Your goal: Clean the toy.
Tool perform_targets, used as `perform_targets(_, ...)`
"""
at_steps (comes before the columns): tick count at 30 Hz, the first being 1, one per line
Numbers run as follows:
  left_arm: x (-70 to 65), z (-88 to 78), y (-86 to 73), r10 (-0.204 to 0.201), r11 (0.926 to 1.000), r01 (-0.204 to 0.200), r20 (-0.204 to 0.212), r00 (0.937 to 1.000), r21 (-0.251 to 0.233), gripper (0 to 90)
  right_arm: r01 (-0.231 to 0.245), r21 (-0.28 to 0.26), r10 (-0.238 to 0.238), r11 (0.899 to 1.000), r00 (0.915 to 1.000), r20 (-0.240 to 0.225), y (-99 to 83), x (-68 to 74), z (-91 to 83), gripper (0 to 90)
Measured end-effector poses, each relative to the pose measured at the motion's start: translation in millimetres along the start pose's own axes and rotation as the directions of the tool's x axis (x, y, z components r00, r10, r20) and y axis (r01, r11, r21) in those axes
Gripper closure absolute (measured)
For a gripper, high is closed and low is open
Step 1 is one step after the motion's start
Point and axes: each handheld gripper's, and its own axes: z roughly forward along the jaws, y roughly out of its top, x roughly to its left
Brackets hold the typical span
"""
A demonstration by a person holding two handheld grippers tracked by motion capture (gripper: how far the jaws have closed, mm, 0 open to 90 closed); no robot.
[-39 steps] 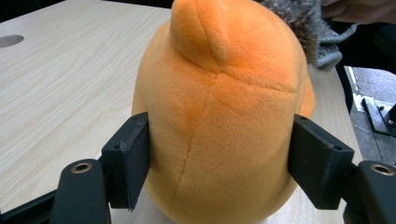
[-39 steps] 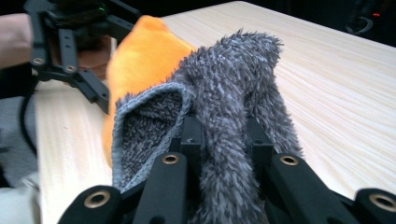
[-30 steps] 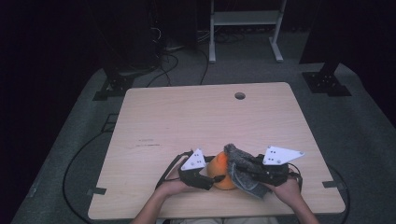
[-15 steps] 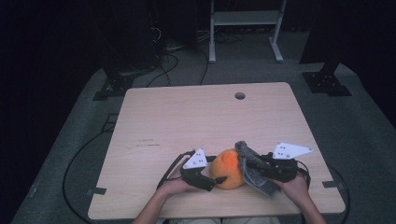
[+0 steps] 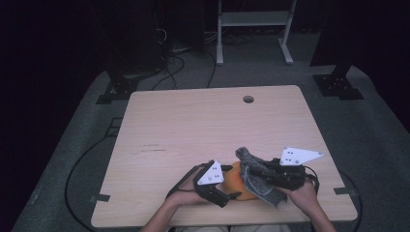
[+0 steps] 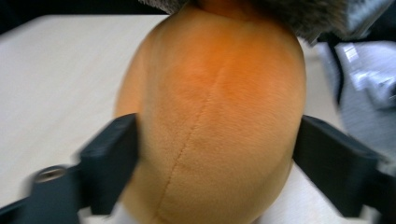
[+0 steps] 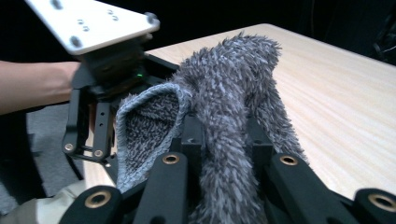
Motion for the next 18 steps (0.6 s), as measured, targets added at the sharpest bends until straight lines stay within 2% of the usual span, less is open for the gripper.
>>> perform_targets(2,-0.8,1.7,-0.4,0.007,1.0000,-0.007,-0.008,0.9999,-0.004,13.2,0.011,-0.003,-0.011,1.000,0.9999,-0.006,-0.6,1.3,2.2,74.3)
perform_targets(4,0.0,-1.4,-0.9,0.010,0.9999,-0.010,-0.022,0.9997,-0.013,23.2,0.009,-0.007,-0.009,1.000,1.0000,-0.003,-0.6,-0.1,2.3,74.3)
perform_targets(7,-0.5,-2.6,-0.5,0.000,0.9997,-0.001,-0.030,0.9995,-0.026,29.4,-0.044,-0.046,0.044,0.998,0.9989,-0.015,-8.9,-11.5,-2.3,74.4)
perform_targets(9,-0.4,-1.1,0.0,-0.008,0.9993,0.007,-0.036,0.9993,-0.037,30.0,-0.061,-0.038,0.062,0.997,0.9979,0.018,-17.0,-18.9,-6.1,74.3)
perform_targets(11,0.6,-1.3,0.3,-0.022,0.9988,0.020,-0.042,0.9989,-0.046,30.3,-0.100,-0.045,0.102,0.994,0.9942,0.035,-24.3,-27.1,-12.1,74.3)
perform_targets(12,1.2,-2.0,0.9,-0.030,0.9981,0.028,-0.048,0.9984,-0.055,30.9,-0.106,-0.020,0.107,0.994,0.9915,0.073,-28.6,-31.3,-16.3,74.4)
perform_targets(14,1.7,-6.2,5.9,-0.025,0.9980,0.021,-0.066,0.9975,-0.060,32.5,-0.120,-0.030,0.123,0.992,0.9868,0.106,-30.6,-33.8,-22.0,74.5)
perform_targets(16,2.1,-12.7,13.3,-0.006,0.9989,0.001,-0.101,0.9948,-0.047,33.4,-0.072,-0.063,0.080,0.995,0.9886,0.128,-19.6,-26.2,-27.5,74.6)
perform_targets(18,2.3,-16.7,17.8,0.029,0.9996,-0.030,-0.141,0.9897,-0.004,33.6,-0.035,-0.110,0.048,0.993,0.9922,0.116,-5.3,-15.2,-28.3,74.6)
